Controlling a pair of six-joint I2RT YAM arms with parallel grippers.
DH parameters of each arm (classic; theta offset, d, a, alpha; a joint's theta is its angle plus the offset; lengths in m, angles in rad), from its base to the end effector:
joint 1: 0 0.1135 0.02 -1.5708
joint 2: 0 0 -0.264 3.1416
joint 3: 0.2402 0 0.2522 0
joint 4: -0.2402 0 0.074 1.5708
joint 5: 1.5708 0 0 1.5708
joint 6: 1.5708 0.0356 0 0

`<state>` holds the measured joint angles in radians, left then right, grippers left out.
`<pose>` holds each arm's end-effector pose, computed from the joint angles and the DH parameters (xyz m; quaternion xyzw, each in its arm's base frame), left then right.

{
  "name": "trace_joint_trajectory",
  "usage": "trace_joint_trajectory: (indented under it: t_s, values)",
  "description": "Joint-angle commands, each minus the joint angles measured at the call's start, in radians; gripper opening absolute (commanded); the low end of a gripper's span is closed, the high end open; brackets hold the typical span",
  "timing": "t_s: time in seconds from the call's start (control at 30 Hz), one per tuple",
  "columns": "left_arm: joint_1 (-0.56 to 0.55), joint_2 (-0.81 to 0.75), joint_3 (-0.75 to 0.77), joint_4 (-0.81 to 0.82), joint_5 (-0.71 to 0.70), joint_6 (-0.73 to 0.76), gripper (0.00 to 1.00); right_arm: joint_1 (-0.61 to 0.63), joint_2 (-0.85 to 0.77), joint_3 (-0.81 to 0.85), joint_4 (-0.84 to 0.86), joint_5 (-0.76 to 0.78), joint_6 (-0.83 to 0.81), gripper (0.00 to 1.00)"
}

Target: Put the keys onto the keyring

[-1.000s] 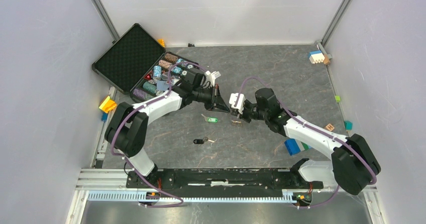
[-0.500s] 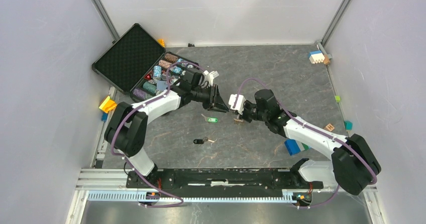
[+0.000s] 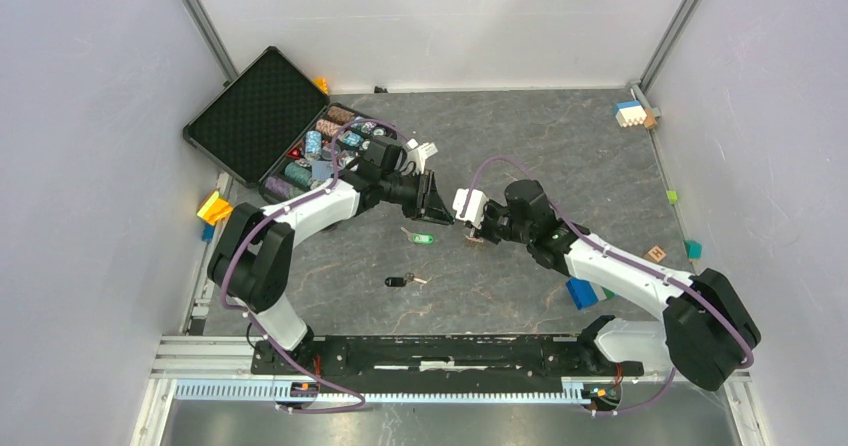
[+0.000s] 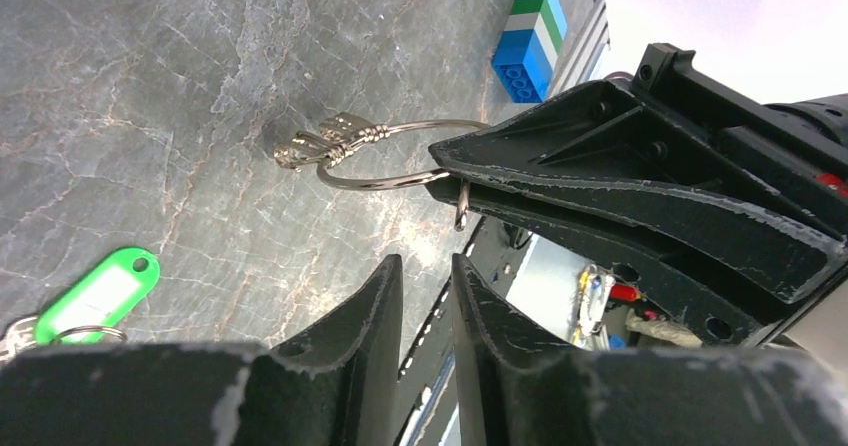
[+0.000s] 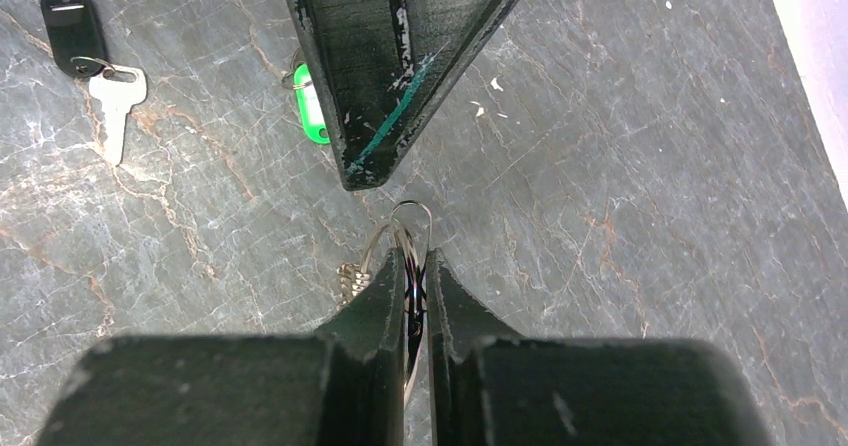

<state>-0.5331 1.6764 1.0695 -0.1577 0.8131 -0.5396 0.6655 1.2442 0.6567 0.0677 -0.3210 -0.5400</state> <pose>0.2920 -0.2023 0.2174 0.1524 0.8454 -0.4968 0.1238 0.2023 0.1731 0.2242 -0.5502 0.6580 0.1690 0.4856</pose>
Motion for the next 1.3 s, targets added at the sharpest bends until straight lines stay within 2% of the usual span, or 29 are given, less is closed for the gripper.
trace_joint_trajectory:
  t_s: [0.0,0.17,0.3,0.5,0.67,0.8,0.93,1.27]
  values:
    - [0.003,-0.018,0.025,-0.003,-0.009,0.149,0.3,0.017,-0.035,0.004,0.05,0.065,-0.007,0.0]
    - [0.004,-0.049,0.019,-0.018,-0.067,0.291,0.3,0.028,-0.045,0.001,0.054,0.095,-0.005,0.0]
    - [0.004,-0.066,0.01,-0.007,-0.09,0.363,0.34,0.031,-0.049,0.0,0.053,0.087,-0.005,0.0]
    - [0.003,-0.061,0.013,0.059,-0.011,0.349,0.44,0.031,-0.044,-0.002,0.049,0.055,-0.014,0.0]
    - [0.003,-0.032,0.022,0.121,0.07,0.249,0.51,0.031,-0.043,-0.002,0.049,0.037,-0.014,0.0]
    - [0.001,-0.01,0.028,0.153,0.09,0.17,0.5,0.031,-0.039,0.0,0.047,0.029,-0.012,0.0]
    - [-0.005,0.014,0.024,0.203,0.114,0.108,0.45,0.031,-0.035,0.002,0.046,0.023,-0.009,0.0]
    - [-0.029,0.063,0.038,0.213,0.138,0.054,0.35,0.03,-0.029,0.005,0.044,0.018,-0.006,0.0]
